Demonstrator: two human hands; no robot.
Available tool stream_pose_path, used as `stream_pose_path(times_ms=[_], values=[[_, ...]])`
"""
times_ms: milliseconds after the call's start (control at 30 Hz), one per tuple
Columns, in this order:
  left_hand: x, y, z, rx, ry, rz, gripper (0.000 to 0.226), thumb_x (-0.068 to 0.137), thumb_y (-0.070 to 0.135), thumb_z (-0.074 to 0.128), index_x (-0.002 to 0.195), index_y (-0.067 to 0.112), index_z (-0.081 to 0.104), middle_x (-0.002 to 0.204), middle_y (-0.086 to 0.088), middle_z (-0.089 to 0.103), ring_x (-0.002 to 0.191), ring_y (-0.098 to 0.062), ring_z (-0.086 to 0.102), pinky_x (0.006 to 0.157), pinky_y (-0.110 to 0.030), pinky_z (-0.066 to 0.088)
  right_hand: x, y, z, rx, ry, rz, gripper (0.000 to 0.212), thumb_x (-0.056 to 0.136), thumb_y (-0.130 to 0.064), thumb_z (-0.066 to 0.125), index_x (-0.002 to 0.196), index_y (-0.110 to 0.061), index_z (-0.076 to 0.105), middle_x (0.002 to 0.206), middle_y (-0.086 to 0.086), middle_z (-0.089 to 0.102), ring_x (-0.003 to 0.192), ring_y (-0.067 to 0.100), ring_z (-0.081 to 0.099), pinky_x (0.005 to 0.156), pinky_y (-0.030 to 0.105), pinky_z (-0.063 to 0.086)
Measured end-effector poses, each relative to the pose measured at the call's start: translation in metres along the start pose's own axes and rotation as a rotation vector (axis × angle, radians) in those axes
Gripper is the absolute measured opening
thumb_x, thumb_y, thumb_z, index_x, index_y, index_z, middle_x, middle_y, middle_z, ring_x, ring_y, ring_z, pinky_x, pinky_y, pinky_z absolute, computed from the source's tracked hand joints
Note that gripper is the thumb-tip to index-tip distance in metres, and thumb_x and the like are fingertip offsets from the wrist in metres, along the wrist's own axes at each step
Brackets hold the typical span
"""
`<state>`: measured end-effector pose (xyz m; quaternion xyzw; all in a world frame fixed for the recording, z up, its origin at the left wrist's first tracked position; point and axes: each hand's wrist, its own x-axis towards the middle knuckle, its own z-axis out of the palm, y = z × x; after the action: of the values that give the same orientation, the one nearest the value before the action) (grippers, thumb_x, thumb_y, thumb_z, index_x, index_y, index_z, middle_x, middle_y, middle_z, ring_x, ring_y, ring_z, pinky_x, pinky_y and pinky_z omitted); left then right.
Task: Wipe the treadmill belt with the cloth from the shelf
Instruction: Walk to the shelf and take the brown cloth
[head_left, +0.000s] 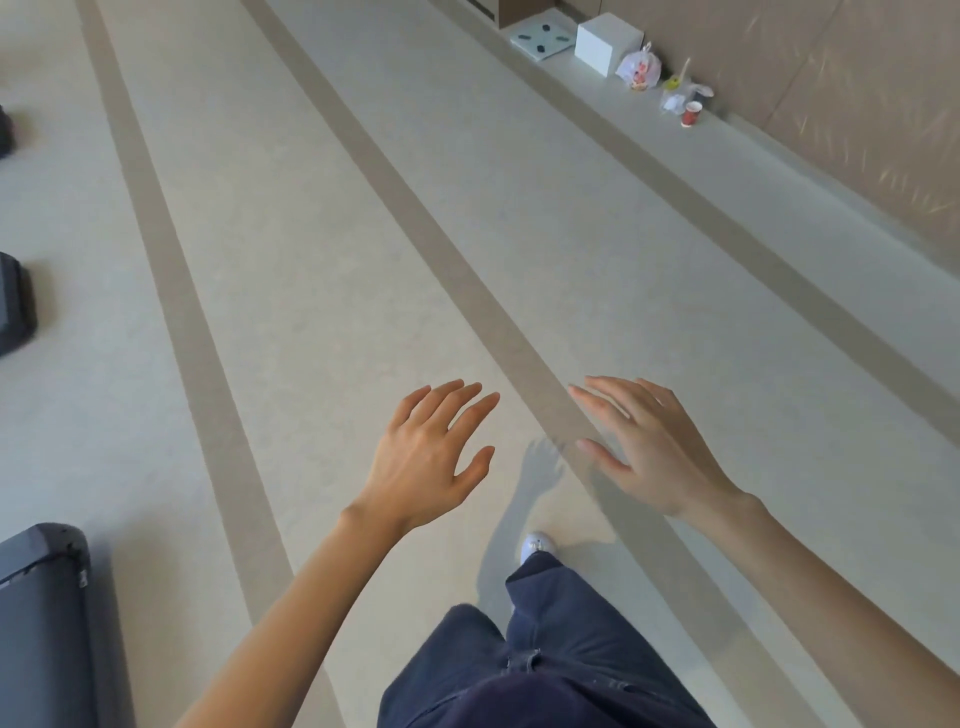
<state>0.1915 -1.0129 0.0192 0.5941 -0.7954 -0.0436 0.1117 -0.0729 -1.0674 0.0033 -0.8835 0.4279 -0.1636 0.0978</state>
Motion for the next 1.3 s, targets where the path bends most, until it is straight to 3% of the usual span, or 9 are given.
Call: stream_pose_path(times_ms=[200, 500, 667, 1033, 1300], values=[[0.066, 0.005, 0.009, 0.001, -0.013, -0.006, 0.049, 0.090, 0.042, 0.042, 0.130, 0.017, 0.057, 0.129, -0.003, 0.059, 0.122, -0.024, 0.052, 0.102, -0.042, 0.039, 0.046, 0.049, -0.017, 0.003, 0.069, -0.005, 0.049, 0.092, -0.038, 0.046, 0.133, -0.012, 0.054, 0.132, 0.007, 0.055, 0.122, 0.017, 0.046, 0.103, 0.044, 0.039], [0.164, -0.037, 0.034, -0.001, -0.055, 0.038, 0.049, 0.088, 0.042, 0.043, 0.129, 0.020, 0.059, 0.128, -0.002, 0.060, 0.120, -0.024, 0.054, 0.103, -0.037, 0.032, 0.097, 0.101, 0.006, 0.016, 0.000, -0.022, 0.047, 0.091, -0.034, 0.045, 0.131, -0.012, 0.057, 0.130, 0.006, 0.056, 0.121, 0.017, 0.049, 0.100, 0.046, 0.043], [0.240, -0.081, 0.038, -0.010, -0.043, 0.050, 0.049, 0.089, 0.043, 0.041, 0.128, 0.020, 0.059, 0.127, -0.003, 0.060, 0.118, -0.025, 0.055, 0.100, -0.041, 0.039, 0.176, 0.142, -0.001, -0.033, 0.020, 0.014, 0.048, 0.091, -0.034, 0.043, 0.130, -0.011, 0.057, 0.130, 0.008, 0.057, 0.119, 0.017, 0.048, 0.099, 0.046, 0.043], [0.424, -0.174, 0.012, -0.007, 0.021, 0.120, 0.050, 0.089, 0.042, 0.043, 0.130, 0.018, 0.057, 0.129, -0.005, 0.059, 0.120, -0.027, 0.054, 0.099, -0.042, 0.040, 0.362, 0.218, -0.020, -0.048, 0.118, 0.060, 0.048, 0.090, -0.034, 0.045, 0.130, -0.011, 0.057, 0.130, 0.008, 0.057, 0.119, 0.016, 0.046, 0.099, 0.043, 0.042], [0.516, -0.211, 0.034, -0.034, -0.008, 0.060, 0.050, 0.089, 0.042, 0.044, 0.132, 0.018, 0.056, 0.130, -0.004, 0.058, 0.121, -0.027, 0.053, 0.100, -0.042, 0.041, 0.459, 0.283, 0.000, -0.014, 0.081, 0.003, 0.047, 0.090, -0.033, 0.045, 0.129, -0.011, 0.058, 0.130, 0.008, 0.057, 0.118, 0.016, 0.046, 0.099, 0.044, 0.043]])
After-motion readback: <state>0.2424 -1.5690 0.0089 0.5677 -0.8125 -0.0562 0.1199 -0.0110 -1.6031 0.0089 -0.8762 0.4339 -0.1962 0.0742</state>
